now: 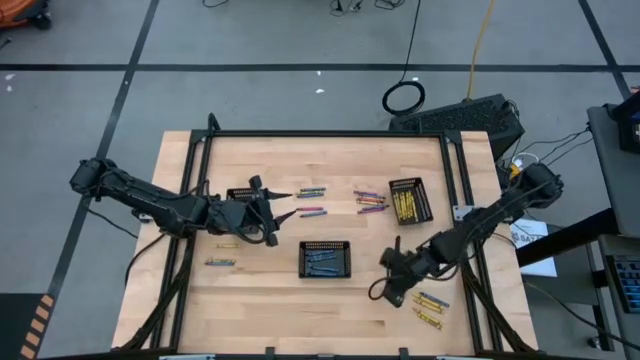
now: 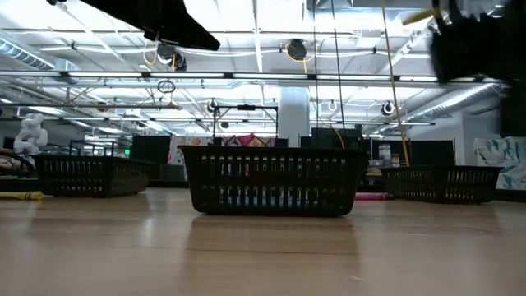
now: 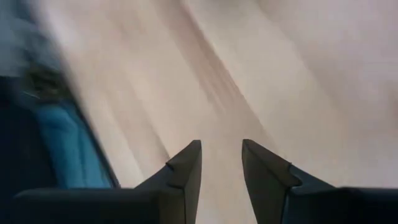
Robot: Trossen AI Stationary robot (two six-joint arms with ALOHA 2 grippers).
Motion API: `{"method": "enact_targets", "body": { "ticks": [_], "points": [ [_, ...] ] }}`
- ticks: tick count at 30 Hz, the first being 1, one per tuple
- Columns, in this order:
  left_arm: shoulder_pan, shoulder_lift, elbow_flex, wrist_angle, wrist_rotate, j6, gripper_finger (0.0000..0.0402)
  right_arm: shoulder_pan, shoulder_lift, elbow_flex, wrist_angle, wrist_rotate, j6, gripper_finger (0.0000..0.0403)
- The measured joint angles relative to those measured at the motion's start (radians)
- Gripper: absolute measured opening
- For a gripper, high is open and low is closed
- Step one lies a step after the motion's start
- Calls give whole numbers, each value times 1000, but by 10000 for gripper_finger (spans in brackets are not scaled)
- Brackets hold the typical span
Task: Sort crayons
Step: Put the blue crayon into the center black basket
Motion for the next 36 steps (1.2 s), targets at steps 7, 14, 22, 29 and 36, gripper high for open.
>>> {"method": "enact_targets", "body": {
  "ticks": [7, 14, 22, 29, 36],
  "points": [
    [0, 0, 0, 0, 3, 6, 212, 138, -25, 0, -336, -192, 262, 100],
    [0, 10, -1, 3, 3, 5, 212, 271, -25, 0, -358, -257, 301, 101],
    [0, 42, -1, 10, 4, 11, 212, 364, -9, 0, -326, -256, 311, 101],
    [0, 53, -1, 10, 4, 22, 212, 409, 80, 0, -340, -249, 293, 100],
    [0, 52, -1, 13, 4, 22, 212, 424, 122, 1, -362, -181, 299, 100]
  ]
}}
